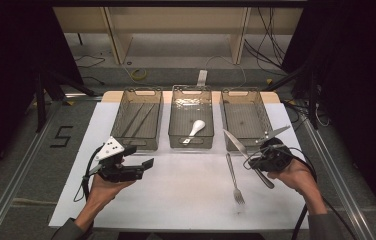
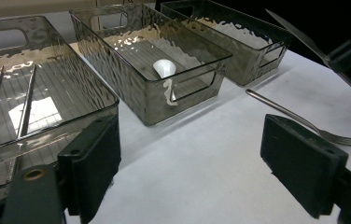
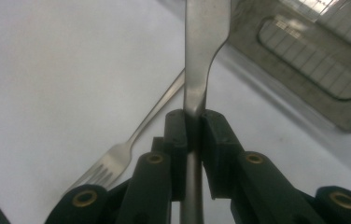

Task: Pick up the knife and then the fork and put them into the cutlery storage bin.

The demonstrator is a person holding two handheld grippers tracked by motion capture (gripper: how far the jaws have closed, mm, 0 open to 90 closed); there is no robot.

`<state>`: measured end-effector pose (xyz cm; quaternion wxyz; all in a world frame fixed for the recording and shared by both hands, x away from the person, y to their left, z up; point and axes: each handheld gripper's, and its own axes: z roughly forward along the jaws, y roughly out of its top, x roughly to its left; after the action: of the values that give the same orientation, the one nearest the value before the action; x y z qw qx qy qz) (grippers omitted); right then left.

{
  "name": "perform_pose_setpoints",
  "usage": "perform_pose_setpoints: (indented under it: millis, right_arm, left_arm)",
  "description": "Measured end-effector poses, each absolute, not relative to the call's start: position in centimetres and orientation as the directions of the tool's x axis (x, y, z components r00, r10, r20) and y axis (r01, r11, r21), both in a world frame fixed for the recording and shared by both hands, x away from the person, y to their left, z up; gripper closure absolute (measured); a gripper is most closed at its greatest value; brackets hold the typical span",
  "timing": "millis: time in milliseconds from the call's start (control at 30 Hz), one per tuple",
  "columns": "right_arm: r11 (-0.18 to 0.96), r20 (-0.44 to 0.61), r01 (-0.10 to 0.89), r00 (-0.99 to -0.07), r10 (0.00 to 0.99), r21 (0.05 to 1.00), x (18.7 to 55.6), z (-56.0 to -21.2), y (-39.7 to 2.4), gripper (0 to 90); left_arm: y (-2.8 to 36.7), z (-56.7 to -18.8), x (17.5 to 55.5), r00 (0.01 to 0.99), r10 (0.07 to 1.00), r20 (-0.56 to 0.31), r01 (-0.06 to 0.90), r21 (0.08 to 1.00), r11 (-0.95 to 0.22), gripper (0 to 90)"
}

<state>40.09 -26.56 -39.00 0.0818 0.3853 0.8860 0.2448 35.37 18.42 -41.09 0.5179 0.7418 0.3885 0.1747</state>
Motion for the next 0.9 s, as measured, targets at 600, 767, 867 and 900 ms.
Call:
perform_pose_setpoints:
  millis: [600,767,867,900]
  right_arm:
    - [0.469,0.061,0.661,-0.613,0.788,0.586,45.1,-36.3,-26.5,81.5]
    - [0.445,0.069,0.671,-0.593,0.802,0.593,46.6,-35.3,-26.6,81.4]
    - [0.431,0.069,0.673,-0.581,0.811,0.602,47.4,-35.0,-26.5,81.4]
    - [0.425,0.07,0.675,-0.576,0.815,0.604,47.7,-34.9,-26.5,81.4]
  left_arm:
    - [19.2,-41.0,34.9,0.621,0.769,-0.156,0.384,0.915,-0.125,19.8]
    - [19.2,-41.0,34.6,0.627,0.765,-0.146,0.374,0.918,-0.131,19.8]
    - [19.4,-41.0,34.6,0.622,0.768,-0.15,0.373,0.92,-0.123,19.8]
    - [19.4,-40.9,34.6,0.62,0.77,-0.15,0.371,0.921,-0.119,19.8]
